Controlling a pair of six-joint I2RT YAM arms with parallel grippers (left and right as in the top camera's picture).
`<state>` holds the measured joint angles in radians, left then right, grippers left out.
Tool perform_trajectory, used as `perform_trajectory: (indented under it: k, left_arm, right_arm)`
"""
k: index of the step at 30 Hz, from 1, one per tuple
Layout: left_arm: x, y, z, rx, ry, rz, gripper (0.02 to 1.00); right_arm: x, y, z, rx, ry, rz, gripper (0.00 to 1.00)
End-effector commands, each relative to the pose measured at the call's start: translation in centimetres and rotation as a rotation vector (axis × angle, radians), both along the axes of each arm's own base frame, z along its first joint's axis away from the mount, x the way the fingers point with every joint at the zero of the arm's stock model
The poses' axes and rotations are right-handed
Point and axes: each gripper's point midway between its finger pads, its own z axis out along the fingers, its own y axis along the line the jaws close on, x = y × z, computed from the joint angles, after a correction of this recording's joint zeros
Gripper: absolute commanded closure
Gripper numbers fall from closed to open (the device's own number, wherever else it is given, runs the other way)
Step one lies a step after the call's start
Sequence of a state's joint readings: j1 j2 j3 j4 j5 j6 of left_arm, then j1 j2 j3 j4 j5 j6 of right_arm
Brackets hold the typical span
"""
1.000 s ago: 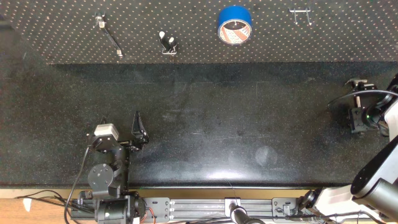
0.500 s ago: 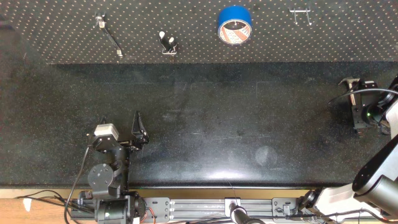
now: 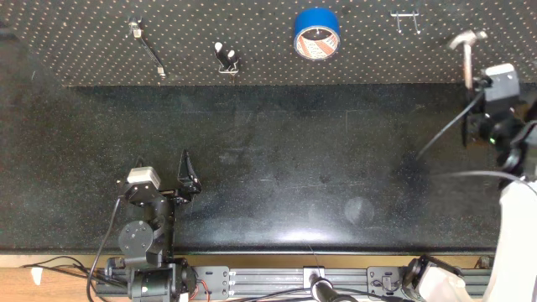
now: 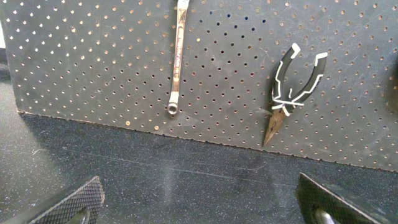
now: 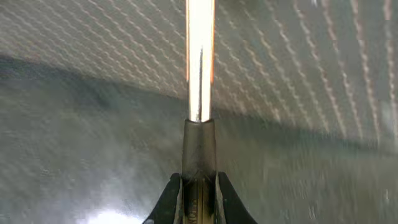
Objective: Place Tools Onto Pegboard
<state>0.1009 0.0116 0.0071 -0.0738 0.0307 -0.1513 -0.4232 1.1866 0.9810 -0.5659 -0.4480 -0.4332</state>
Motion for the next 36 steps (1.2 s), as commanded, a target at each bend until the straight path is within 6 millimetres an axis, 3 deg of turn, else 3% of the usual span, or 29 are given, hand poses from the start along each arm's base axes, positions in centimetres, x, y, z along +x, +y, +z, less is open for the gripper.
perform_trajectory:
  k: [1, 3, 10, 14, 21, 22, 23, 26, 28, 30, 31, 36]
  left_arm:
    - [0.0, -0.1, -0.1, 0.002, 0.001, -0.005, 0.023]
    - [0.0, -0.1, -0.1, 0.002, 0.001, -0.005, 0.023]
    - [0.0, -0.1, -0.1, 0.002, 0.001, -0.005, 0.023]
    - [0.0, -0.1, -0.1, 0.002, 0.001, -0.005, 0.025]
    - [0.0, -0.1, -0.1, 0.002, 0.001, -0.005, 0.023]
    - [0.0, -0.1, -0.1, 0.002, 0.001, -0.005, 0.023]
    - [0.0, -0.1, -0.1, 0.002, 0.001, -0.005, 0.023]
    - [0.0, -0.1, -0.1, 0.002, 0.001, -0.005, 0.023]
    - [0.0, -0.1, -0.1, 0.002, 0.001, -0.005, 0.023]
    - [0.0, -0.1, -0.1, 0.002, 0.001, -0.005, 0.023]
    - [0.0, -0.1, -0.1, 0.002, 0.001, -0.005, 0.023]
    - [0.0, -0.1, -0.1, 0.002, 0.001, -0.005, 0.023]
  right_arm:
    - [2.3, 4.7, 4.6, 0.100, -0.168, 0.063, 0.925]
    - [3.2, 6.0, 5.0, 0.099, -0.198, 0.104, 0.925]
    - [4.8, 8.5, 1.6, 0.129, -0.109, 0.171, 0.928]
    - [5.1, 8.4, 0.6, 0.135, -0.083, 0.169, 0.925]
    - [5.9, 8.2, -3.3, 0.157, 0.021, 0.156, 0.923]
    - [5.9, 8.1, -3.4, 0.157, 0.023, 0.155, 0.831]
    - [5.9, 8.1, -3.4, 0.157, 0.023, 0.155, 0.676]
    - [5.7, 8.2, -2.6, 0.153, 0.001, 0.157, 0.062]
    - [4.4, 8.5, -1.8, 0.142, -0.017, 0.158, 0.014]
    - [1.6, 9.0, -1.7, 0.092, -0.047, 0.142, 0.012]
    - [-0.6, 9.9, -1.8, 0.058, -0.093, 0.149, 0.009]
    - [-6.5, 13.2, -3.5, 0.044, -0.416, 0.249, 0.009]
